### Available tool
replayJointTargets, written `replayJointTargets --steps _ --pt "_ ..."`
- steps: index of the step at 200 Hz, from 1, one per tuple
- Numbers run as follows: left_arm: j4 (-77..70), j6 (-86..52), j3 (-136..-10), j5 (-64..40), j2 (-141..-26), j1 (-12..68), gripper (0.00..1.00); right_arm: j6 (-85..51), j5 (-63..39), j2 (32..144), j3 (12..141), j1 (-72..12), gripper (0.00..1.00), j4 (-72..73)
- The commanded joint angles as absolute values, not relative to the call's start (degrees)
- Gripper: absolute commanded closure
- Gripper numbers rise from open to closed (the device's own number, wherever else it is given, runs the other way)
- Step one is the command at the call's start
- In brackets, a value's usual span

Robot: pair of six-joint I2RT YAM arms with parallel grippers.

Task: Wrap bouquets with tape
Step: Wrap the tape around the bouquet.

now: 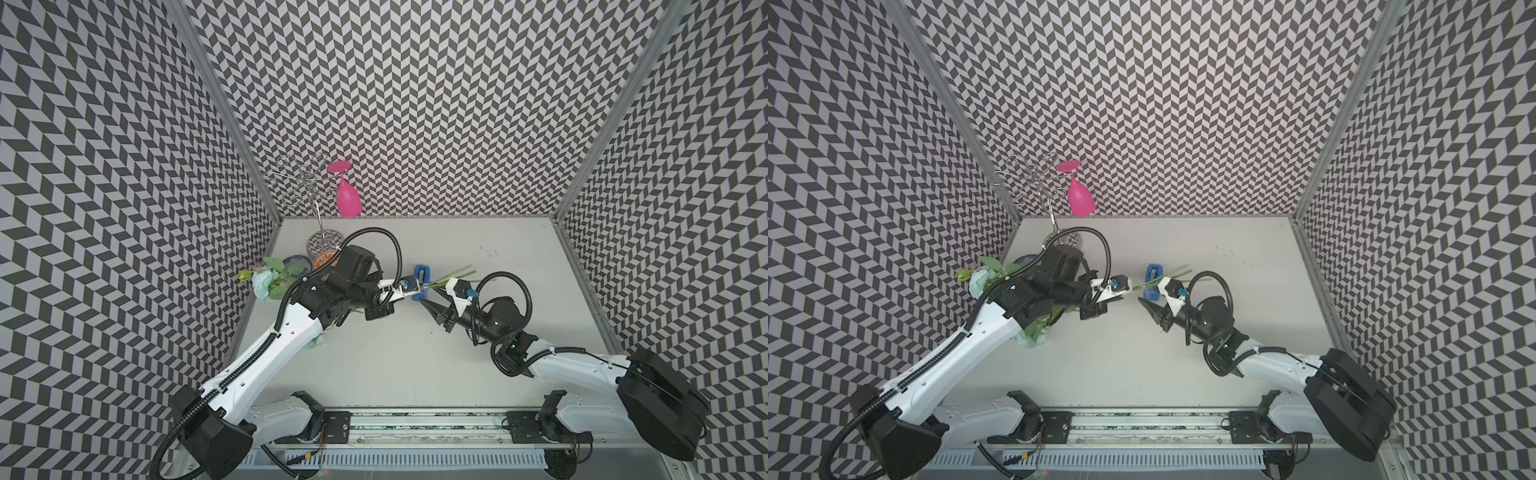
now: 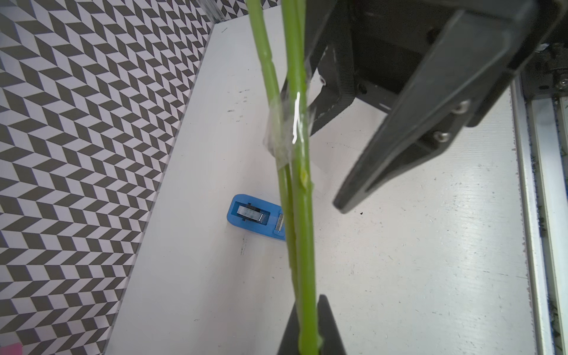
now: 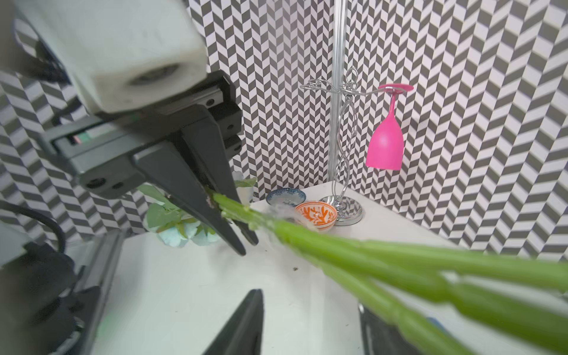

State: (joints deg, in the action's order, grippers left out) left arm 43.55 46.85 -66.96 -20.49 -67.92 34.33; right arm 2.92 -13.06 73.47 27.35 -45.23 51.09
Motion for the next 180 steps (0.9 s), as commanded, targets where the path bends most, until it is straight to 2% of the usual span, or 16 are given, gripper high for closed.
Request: replayJointTargets --steps 1,22,45,80,108,137,180 --pt "44.17 47.72 -69.18 -22.19 -66.82 33.84 1.00 2.08 -15.62 73.82 28.77 -45.09 0.70 54.92" --pt "43.15 47.51 -68.07 -21.75 -66.06 33.55 1.00 2.28 -20.06 72.97 29.99 -45.09 0.88 51.65" --pt "41.39 46.86 -66.80 -20.11 -65.65 33.17 1.00 1.48 -25.21 70.95 30.79 -45.18 1.00 47.62" --pt "41.25 45.92 -67.10 -14.86 -67.22 33.69 1.00 -6.10 -31.24 67.26 30.37 -45.44 1.00 47.16" --pt "40.87 46.14 -66.06 -14.46 -67.58 34.62 1.00 -10.41 -30.44 66.27 33.00 -45.53 1.00 45.12" --pt "40.65 46.21 -65.74 -14.46 -67.42 34.72 1.00 -13.02 -27.63 66.52 38.27 -45.44 0.91 38.89" --pt "40.52 46.26 -65.19 -14.15 -67.37 34.72 1.00 -12.28 -29.76 66.87 43.18 -45.48 0.87 32.01"
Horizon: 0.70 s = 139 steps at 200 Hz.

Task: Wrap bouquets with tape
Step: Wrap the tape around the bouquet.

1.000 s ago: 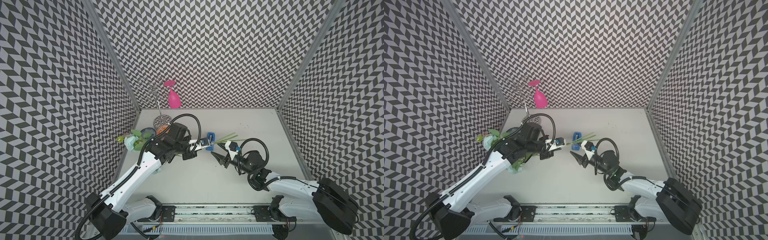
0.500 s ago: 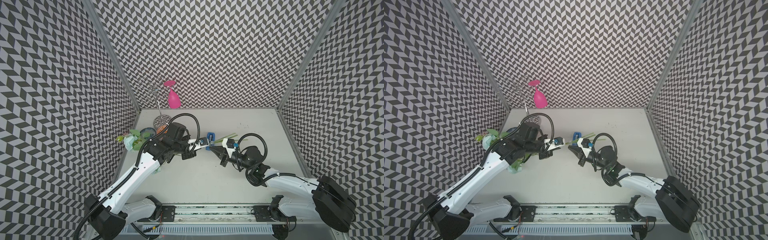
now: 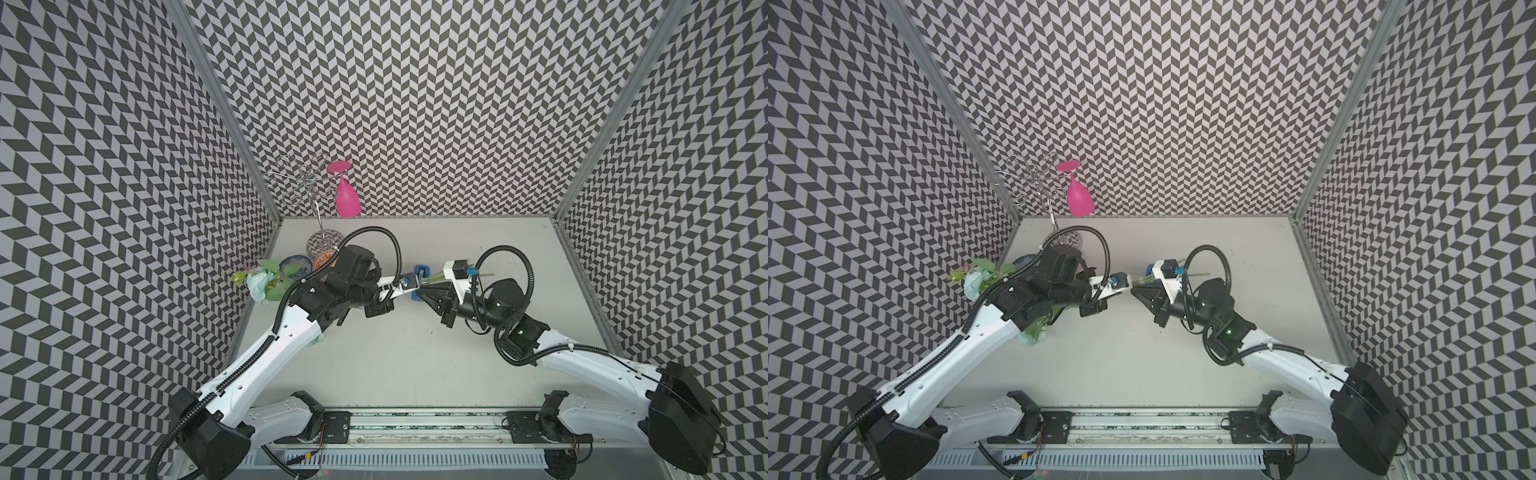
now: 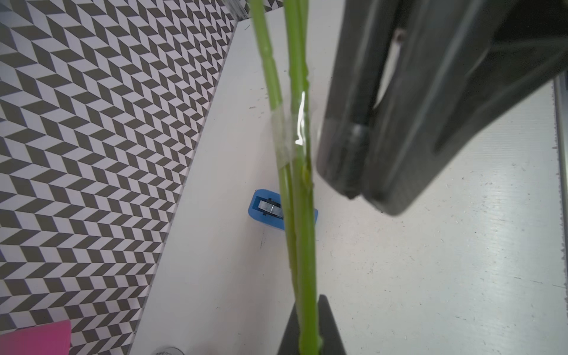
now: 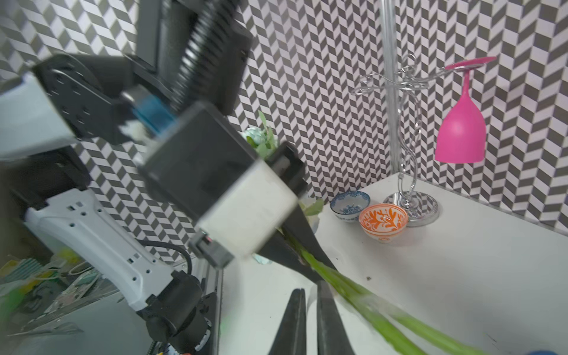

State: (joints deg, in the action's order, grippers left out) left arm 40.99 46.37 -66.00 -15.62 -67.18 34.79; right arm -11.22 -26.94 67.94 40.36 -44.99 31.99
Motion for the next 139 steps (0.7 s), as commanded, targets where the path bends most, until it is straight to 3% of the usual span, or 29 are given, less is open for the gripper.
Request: replayJointTargets --steps 1,14,38,67,118,139 --pt "40.52 46.30 -65.20 -14.10 -67.35 34.72 1.00 -12.25 -29.69 66.84 43.21 -45.42 0.86 31.91" --pt "40.58 46.32 -65.13 -14.41 -67.20 34.72 1.00 -12.62 -27.25 66.31 43.66 -45.35 0.80 30.96" --pt "40.61 46.34 -65.04 -14.81 -66.72 34.72 1.00 -14.33 -17.61 65.65 44.70 -44.78 0.78 28.19" --pt "41.15 46.67 -64.78 -16.05 -66.14 34.72 1.00 -13.57 -11.28 67.00 50.29 -43.09 0.65 19.94" --pt "42.06 47.09 -65.04 -18.09 -65.65 34.72 1.00 -1.36 -0.85 70.49 60.37 -41.73 0.60 0.66" --pt "42.77 47.37 -65.35 -19.71 -65.66 34.72 1.00 10.73 -2.96 67.21 61.52 -41.65 0.58 -4.26"
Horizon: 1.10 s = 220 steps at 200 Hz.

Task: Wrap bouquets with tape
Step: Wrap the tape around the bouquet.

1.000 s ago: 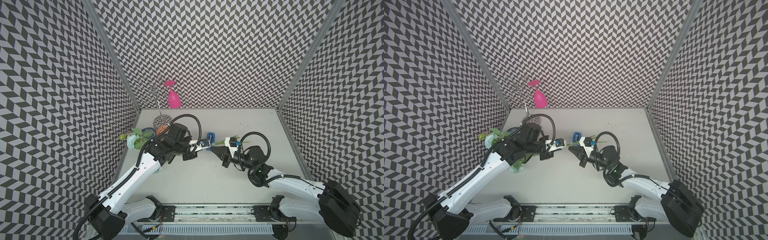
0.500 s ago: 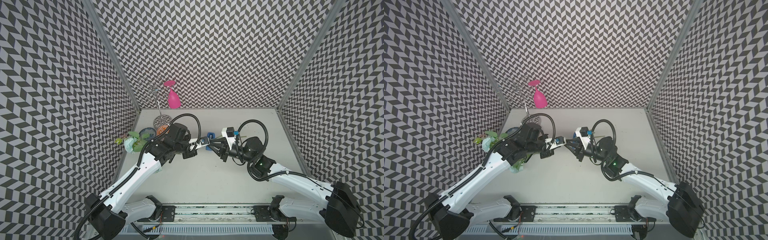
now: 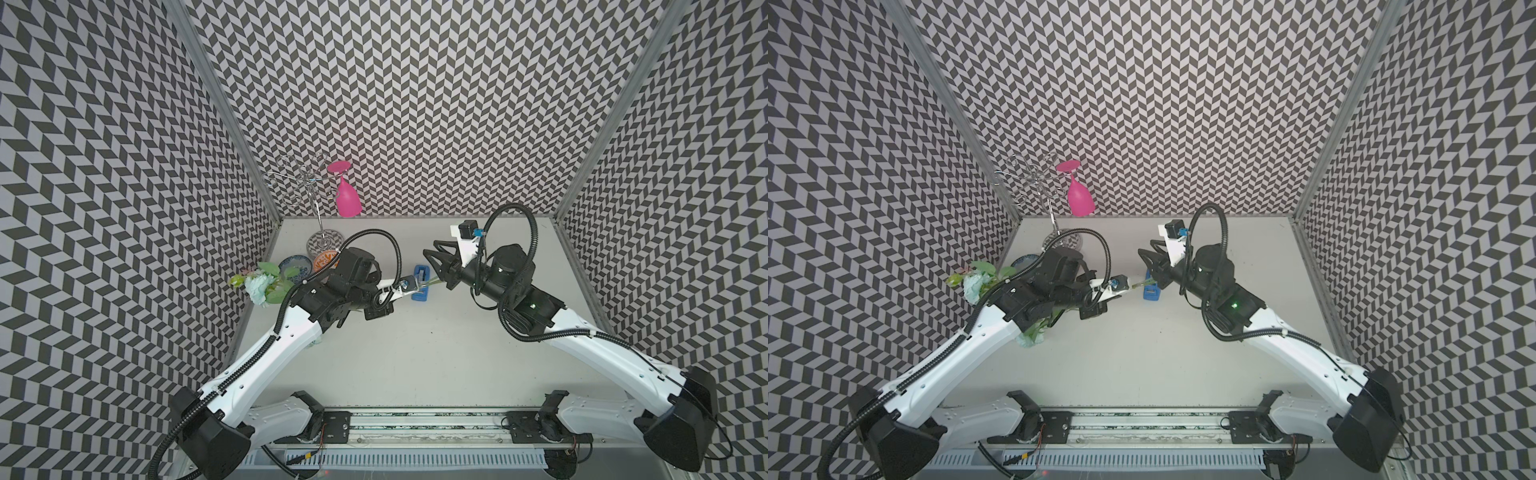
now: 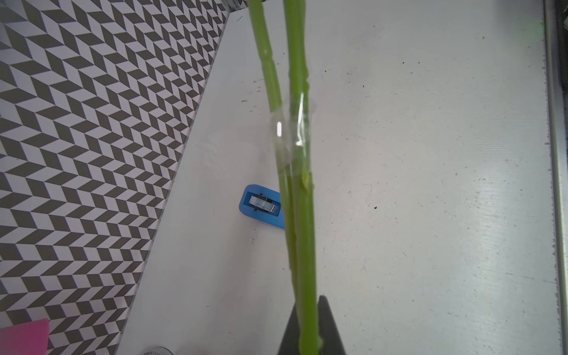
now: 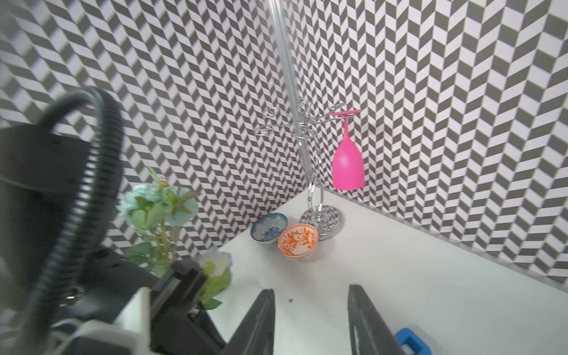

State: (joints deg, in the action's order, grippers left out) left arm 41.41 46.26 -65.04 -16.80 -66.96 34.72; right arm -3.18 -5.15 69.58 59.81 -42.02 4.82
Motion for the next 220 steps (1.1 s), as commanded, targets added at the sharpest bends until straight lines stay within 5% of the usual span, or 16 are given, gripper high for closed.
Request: replayJointTargets --steps 1,50,80,134,182,220 --pt "42.79 47.37 -65.37 -19.79 -65.65 34.72 1.00 11.43 -3.28 66.92 61.52 -41.65 0.57 -4.64" --pt "46.89 47.46 -68.38 -23.38 -68.23 34.63 1.00 43.27 -17.75 45.88 45.36 -41.80 0.50 7.26" --pt "48.89 46.62 -70.81 -24.90 -70.08 34.48 1.00 60.13 -27.06 42.07 38.71 -44.69 0.56 10.64" --pt "51.67 44.99 -73.66 -26.52 -72.86 33.78 1.00 69.46 -11.64 51.25 43.86 -57.18 0.68 1.32" --pt "50.54 44.65 -72.39 -25.88 -70.88 33.75 1.00 70.96 5.43 47.38 38.67 -57.65 0.51 6.67" --pt "51.13 44.75 -72.79 -26.54 -71.20 33.75 1.00 74.27 4.65 47.69 38.25 -57.61 0.46 10.51"
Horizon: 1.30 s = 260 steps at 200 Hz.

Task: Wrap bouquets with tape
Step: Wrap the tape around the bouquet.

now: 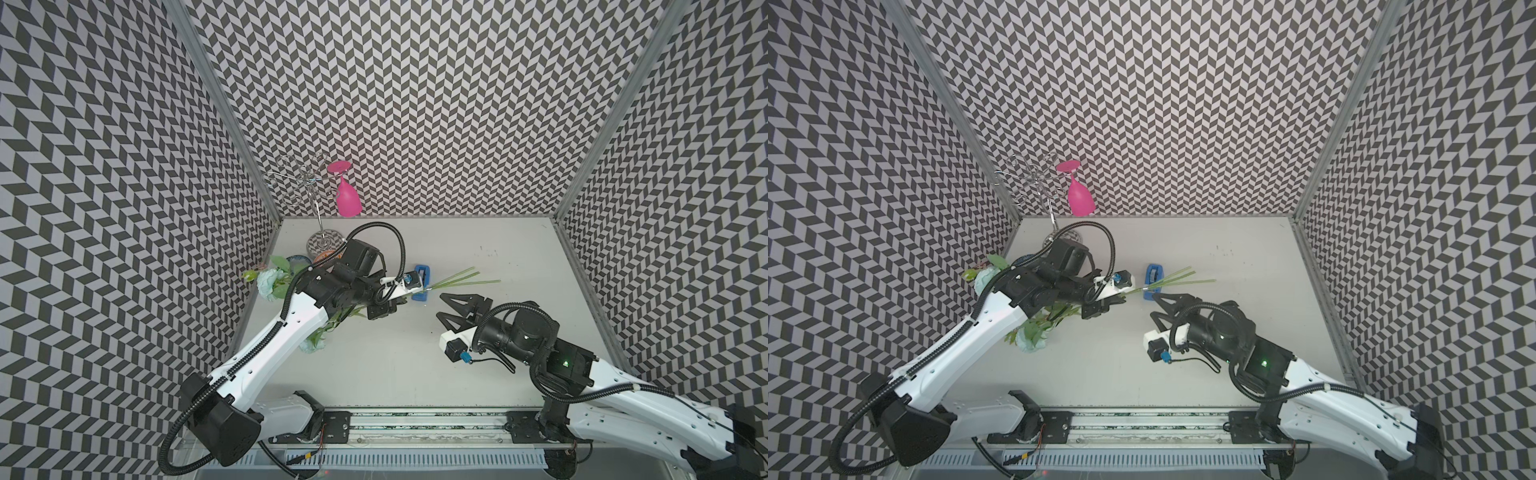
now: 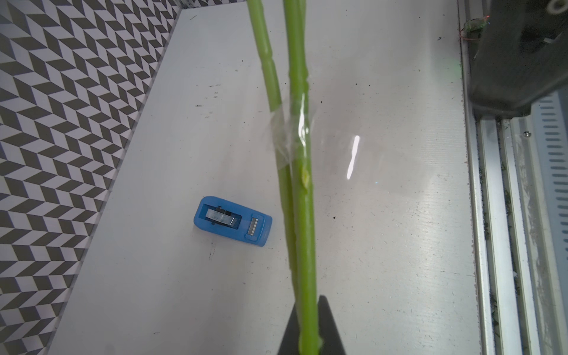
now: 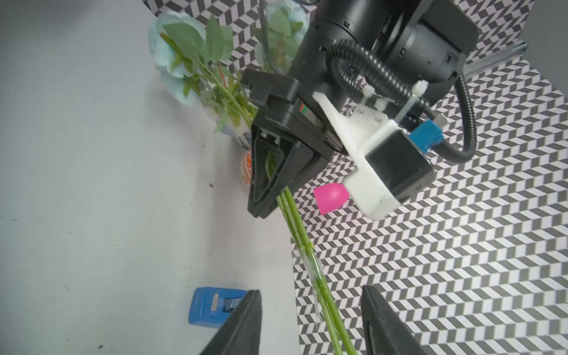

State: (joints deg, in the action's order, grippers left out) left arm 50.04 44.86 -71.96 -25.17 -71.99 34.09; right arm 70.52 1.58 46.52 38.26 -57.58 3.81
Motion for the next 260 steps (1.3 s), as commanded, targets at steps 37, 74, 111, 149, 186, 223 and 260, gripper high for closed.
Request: replayJointTargets --steps 37,74,111,149,186,223,260 --pt "51.26 45.00 -72.77 -27.40 -70.85 33.75 1.00 76.49 6.98 54.07 39.95 -57.31 0.46 13.79" --pt "50.83 44.99 -72.00 -27.64 -69.98 33.74 1.00 75.35 5.63 58.24 41.95 -56.84 0.47 16.93" --pt "50.21 44.81 -71.19 -27.16 -69.43 33.76 1.00 68.59 0.54 57.92 46.20 -56.39 0.51 13.97" --pt "50.17 44.84 -71.02 -27.20 -69.63 33.71 1.00 63.82 -1.59 60.02 49.31 -53.80 0.54 10.99" --pt "49.97 44.82 -70.75 -26.89 -69.15 33.75 1.00 61.56 2.53 64.44 54.45 -52.38 0.54 6.32" --pt "50.15 44.89 -70.65 -26.98 -69.18 33.75 1.00 63.94 7.59 65.13 56.50 -51.42 0.52 0.97" --pt "50.27 45.08 -71.00 -27.20 -68.83 33.75 1.00 67.23 0.01 51.07 51.94 -47.72 0.50 0.26"
